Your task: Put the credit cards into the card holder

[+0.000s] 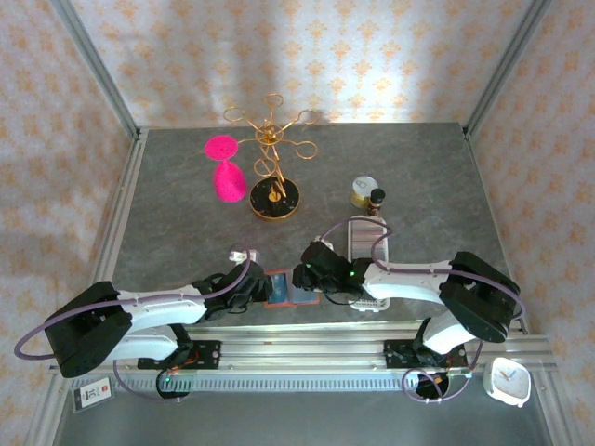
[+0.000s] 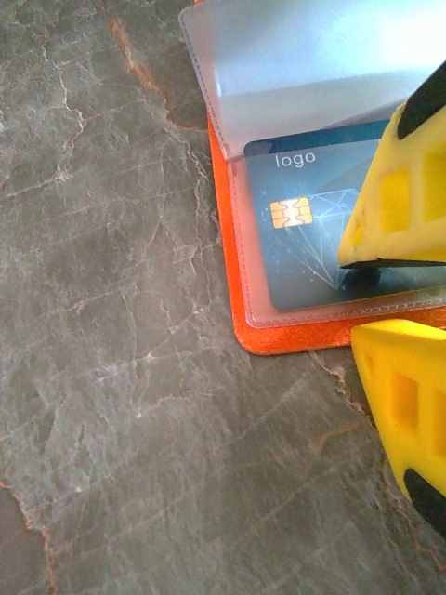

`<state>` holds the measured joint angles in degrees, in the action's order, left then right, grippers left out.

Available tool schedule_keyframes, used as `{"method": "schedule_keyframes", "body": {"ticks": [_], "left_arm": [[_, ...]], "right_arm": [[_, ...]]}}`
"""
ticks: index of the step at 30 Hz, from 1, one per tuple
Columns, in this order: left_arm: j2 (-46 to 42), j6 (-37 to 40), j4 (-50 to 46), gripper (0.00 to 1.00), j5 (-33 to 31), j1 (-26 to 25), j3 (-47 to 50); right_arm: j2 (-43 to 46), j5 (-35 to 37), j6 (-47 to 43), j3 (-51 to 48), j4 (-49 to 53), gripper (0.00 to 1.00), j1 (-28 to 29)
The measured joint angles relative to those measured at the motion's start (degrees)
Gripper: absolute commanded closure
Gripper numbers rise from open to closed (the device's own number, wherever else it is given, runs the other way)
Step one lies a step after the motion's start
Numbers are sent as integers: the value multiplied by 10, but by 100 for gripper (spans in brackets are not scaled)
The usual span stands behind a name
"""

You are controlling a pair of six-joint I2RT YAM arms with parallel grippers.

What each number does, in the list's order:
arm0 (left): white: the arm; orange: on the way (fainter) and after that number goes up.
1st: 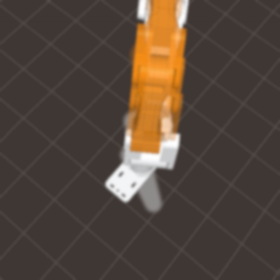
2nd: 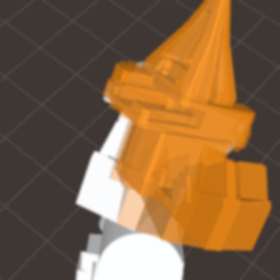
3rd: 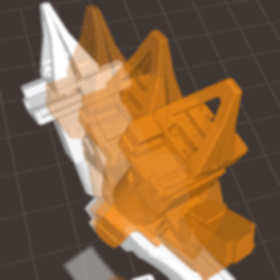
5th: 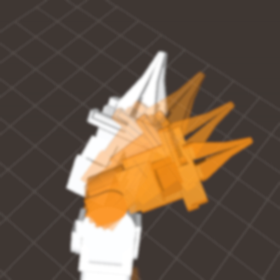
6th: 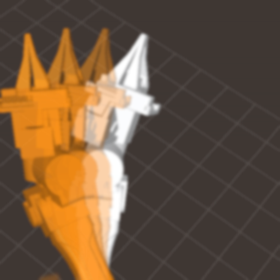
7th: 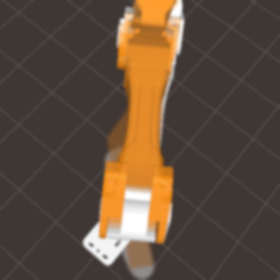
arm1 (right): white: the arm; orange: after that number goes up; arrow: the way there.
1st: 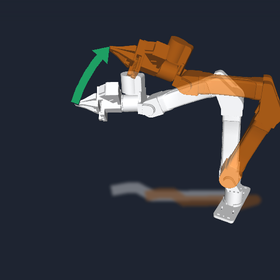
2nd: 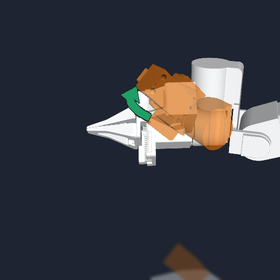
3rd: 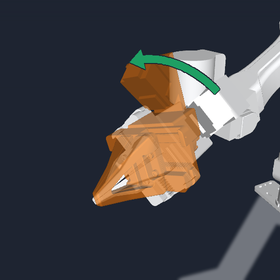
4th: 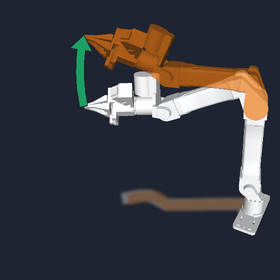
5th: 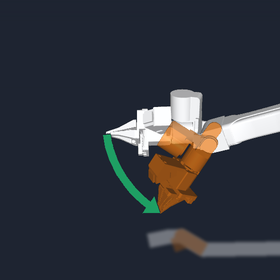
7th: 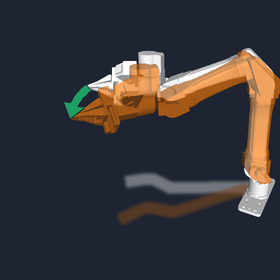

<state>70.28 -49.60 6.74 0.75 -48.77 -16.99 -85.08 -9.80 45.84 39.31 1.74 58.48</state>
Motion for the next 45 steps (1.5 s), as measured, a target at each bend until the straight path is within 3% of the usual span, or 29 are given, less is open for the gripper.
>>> {"method": "schedule_keyframes", "body": {"ticks": [7, 9, 11, 28, 32, 36, 44, 45], "left_arm": [[0, 0, 0, 77, 0, 0, 0], [0, 0, 0, 77, 0, 0, 0], [0, 0, 0, 77, 0, 0, 0], [0, 0, 0, 78, 0, 0, 0], [-2, 0, 0, 77, 0, 0, 0], [-12, -1, -2, 71, 1, 0, 0], [-45, -4, -36, 70, -1, 0, 3], [-55, -5, -47, 70, -7, 0, 4]], "right_arm": [[0, -20, -1, 0, -11, 75, 1], [0, -26, -2, 0, -17, 84, 2], [0, -33, -2, 0, -20, 100, 3], [28, -42, 7, -27, -70, 100, 7], [27, -48, 12, -33, -87, 85, 12], [20, -57, 14, -33, -104, 77, 22], [-16, -91, 40, -33, -170, 69, 25], [-20, -96, 44, -33, -177, 65, 25]]}}
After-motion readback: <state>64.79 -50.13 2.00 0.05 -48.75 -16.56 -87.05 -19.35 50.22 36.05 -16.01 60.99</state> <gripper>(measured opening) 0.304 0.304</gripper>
